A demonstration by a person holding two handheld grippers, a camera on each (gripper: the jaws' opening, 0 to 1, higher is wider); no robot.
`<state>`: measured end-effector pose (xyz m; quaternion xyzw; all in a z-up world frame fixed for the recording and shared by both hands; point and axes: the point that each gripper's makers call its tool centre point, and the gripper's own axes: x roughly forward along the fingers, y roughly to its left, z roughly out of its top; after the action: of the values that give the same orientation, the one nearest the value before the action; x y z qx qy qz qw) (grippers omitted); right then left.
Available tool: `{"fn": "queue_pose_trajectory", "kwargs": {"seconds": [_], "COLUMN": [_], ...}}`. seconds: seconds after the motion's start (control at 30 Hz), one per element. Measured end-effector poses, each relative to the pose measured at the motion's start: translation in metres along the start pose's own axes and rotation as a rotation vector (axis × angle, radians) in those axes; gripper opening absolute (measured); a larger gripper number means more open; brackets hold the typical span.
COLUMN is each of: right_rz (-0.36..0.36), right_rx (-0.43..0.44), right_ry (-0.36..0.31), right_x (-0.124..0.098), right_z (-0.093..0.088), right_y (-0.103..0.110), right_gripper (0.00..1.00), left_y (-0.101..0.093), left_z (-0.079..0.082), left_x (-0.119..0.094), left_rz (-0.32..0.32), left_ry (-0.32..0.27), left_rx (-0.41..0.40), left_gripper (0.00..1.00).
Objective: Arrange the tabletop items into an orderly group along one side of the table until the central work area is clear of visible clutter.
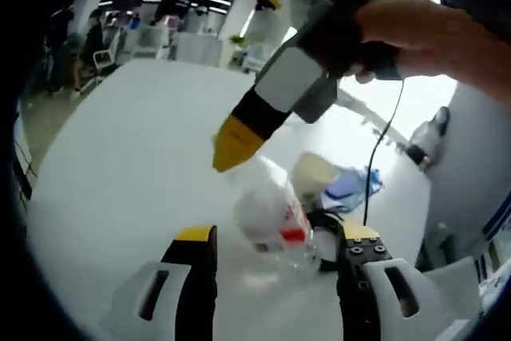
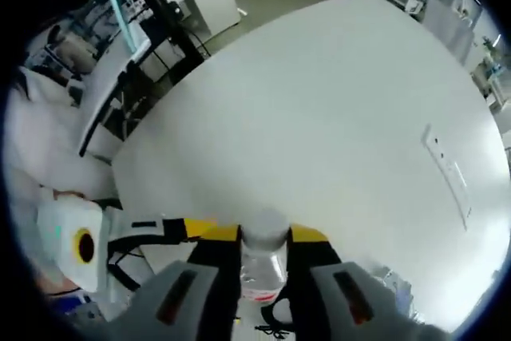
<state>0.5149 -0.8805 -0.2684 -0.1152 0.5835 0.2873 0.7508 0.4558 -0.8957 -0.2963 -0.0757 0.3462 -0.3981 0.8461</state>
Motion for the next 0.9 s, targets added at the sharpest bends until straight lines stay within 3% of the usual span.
{"fn": "queue_pose_trajectory", "kwargs": {"seconds": [0.17,0.23,0.3,0.37,0.9], "right_rz": [0.002,0.001,0.003,0.005,0.019], "right_rx": [0.042,0.050,0.061,0.066,0.128], "right_ry": [-0.025,-0.030,-0.036,-0.044,-0.121], "right_x": [-0.008,-0.010,-0.012,-0.013,-0.033], "right_z": [-0.006,-0.008,-0.008,-0.009,-0.019], "right_y": [-0.004,-0.005,-0.005,-0.006,-0.007], "right_gripper": [0.17,0.17,0.17,0.17,0.16], "left_y": [-0.005,-0.008,-0.005,-0.011,-0.013], "left_z": [-0.002,-0.009,-0.009,-0.011,-0.004], "left_x": [0.017,0.023,0.025,0.028,0.031], "left_rz": [-0.021,-0.036,-0.012,-0.052,-0.052], "left_ry": [-0.001,0.035,0.020,0.028,0.018], "left_rx": [-0.028,-0.006,0.012,-0.009,0.140], "left_gripper": [0.60,0.58,0.53,0.49,0.39]}}
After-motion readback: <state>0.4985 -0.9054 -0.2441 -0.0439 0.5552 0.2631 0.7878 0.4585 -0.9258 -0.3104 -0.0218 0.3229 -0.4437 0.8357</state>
